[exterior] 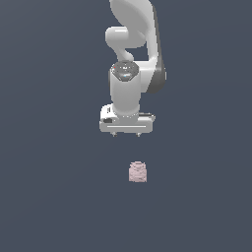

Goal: Pick up the object and move it to a goal position.

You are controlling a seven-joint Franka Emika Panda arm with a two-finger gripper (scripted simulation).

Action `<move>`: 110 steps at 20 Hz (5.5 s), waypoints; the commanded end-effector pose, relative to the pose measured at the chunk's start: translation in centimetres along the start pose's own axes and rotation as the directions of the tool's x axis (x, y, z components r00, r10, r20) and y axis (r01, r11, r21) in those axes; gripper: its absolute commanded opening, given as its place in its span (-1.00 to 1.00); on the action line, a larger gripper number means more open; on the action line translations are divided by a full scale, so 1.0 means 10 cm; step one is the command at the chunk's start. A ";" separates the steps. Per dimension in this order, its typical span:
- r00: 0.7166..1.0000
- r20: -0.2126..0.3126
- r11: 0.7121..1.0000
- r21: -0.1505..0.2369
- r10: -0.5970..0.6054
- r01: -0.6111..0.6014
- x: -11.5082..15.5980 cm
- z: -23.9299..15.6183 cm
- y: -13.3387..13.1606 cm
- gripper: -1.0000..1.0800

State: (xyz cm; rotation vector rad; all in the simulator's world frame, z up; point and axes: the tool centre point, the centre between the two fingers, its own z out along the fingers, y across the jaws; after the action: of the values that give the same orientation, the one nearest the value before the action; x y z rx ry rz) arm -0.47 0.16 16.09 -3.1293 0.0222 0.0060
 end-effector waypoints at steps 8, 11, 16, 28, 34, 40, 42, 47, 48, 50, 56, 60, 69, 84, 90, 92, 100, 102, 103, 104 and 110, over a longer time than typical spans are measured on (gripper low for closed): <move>0.999 -0.004 0.998 0.014 -0.054 0.054 0.04 -0.05 -0.25 0.92; 0.998 -0.004 0.998 0.016 -0.063 0.063 0.04 -0.05 -0.30 0.92; 0.998 -0.004 0.998 0.015 -0.059 0.059 0.06 -0.04 -0.29 0.92; 0.999 -0.003 0.999 0.008 -0.035 0.035 0.41 0.13 -0.35 0.92; 1.000 -0.003 1.000 0.001 -0.011 0.011 0.71 0.33 -0.42 0.92; 1.000 -0.004 1.000 -0.006 0.009 -0.009 0.95 0.53 -0.48 0.92; 1.000 -0.004 1.000 -0.007 0.015 -0.015 1.00 0.58 -0.49 0.92; 1.000 -0.004 1.000 -0.011 0.024 -0.024 1.09 0.68 -0.52 0.92; 1.000 -0.004 1.000 -0.011 0.025 -0.025 1.10 0.69 -0.52 0.92; 1.000 -0.004 1.000 -0.012 0.026 -0.026 1.12 0.71 -0.53 0.92; 1.000 -0.004 1.000 -0.012 0.027 -0.027 1.12 0.73 -0.53 0.92; 1.000 -0.004 1.000 -0.012 0.027 -0.027 1.12 0.86 -0.53 0.92; 1.000 -0.004 1.000 -0.012 0.027 -0.027 1.12 1.24 -0.52 0.92; 1.000 -0.004 1.000 -0.012 0.027 -0.027 1.13 1.22 -0.53 -1.00; 1.000 -0.004 1.000 -0.012 0.027 -0.027 1.09 1.21 -0.53 -1.00; 1.000 -0.004 1.000 -0.012 0.027 -0.027 1.06 1.21 -0.53 -1.00; 1.000 -0.004 1.000 -0.012 0.027 -0.027 0.84 1.17 -0.56 -1.00; 1.000 -0.004 1.000 -0.012 0.027 -0.027 0.75 1.15 -0.58 -1.00; 1.000 -0.004 1.000 -0.012 0.027 -0.027 0.70 1.14 -0.58 -1.00; 1.000 -0.004 1.000 -0.012 0.027 -0.027 0.65 1.13 -0.59 -1.00; 1.000 -0.004 1.000 -0.012 0.027 -0.027 0.33 1.07 -0.63 -1.00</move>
State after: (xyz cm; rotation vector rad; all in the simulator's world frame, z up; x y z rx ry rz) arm 3.70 6.45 5.26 -3.1409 0.0650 0.0011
